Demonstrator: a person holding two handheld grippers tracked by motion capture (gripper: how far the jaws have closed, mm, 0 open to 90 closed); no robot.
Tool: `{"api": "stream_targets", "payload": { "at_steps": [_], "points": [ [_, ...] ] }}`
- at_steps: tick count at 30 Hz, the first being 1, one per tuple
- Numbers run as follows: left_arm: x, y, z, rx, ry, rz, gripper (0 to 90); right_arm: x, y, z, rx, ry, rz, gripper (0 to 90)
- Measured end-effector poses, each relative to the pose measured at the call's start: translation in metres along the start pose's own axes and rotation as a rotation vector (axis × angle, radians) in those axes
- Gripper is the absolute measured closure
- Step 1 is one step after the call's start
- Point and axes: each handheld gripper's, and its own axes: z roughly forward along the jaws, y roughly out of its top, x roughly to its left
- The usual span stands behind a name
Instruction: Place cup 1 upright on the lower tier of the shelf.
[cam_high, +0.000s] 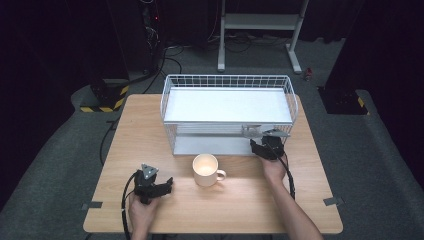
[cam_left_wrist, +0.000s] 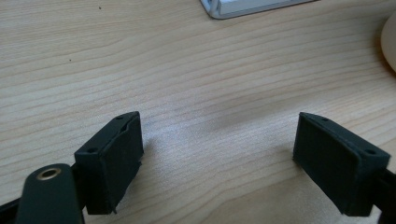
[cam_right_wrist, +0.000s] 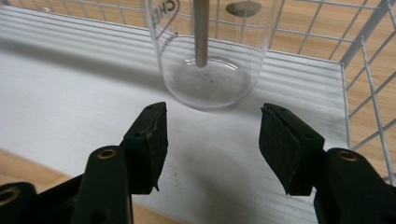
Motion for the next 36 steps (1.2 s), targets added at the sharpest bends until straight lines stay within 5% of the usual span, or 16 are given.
{"api": "stream_targets", "payload": {
  "at_steps": [11, 36],
  "points": [
    [0.000, 0.000, 0.000, -0.001, 0.001, 0.002, 16.2, 0.000, -0.001, -0.016, -0.031, 0.054, 0.011, 38.4],
    [0.000, 0.000, 0.000, 0.000, 0.001, 0.002, 16.2, 0.001, -0.004, -0.039, -0.040, 0.070, -0.019, 31.5]
  ]
}}
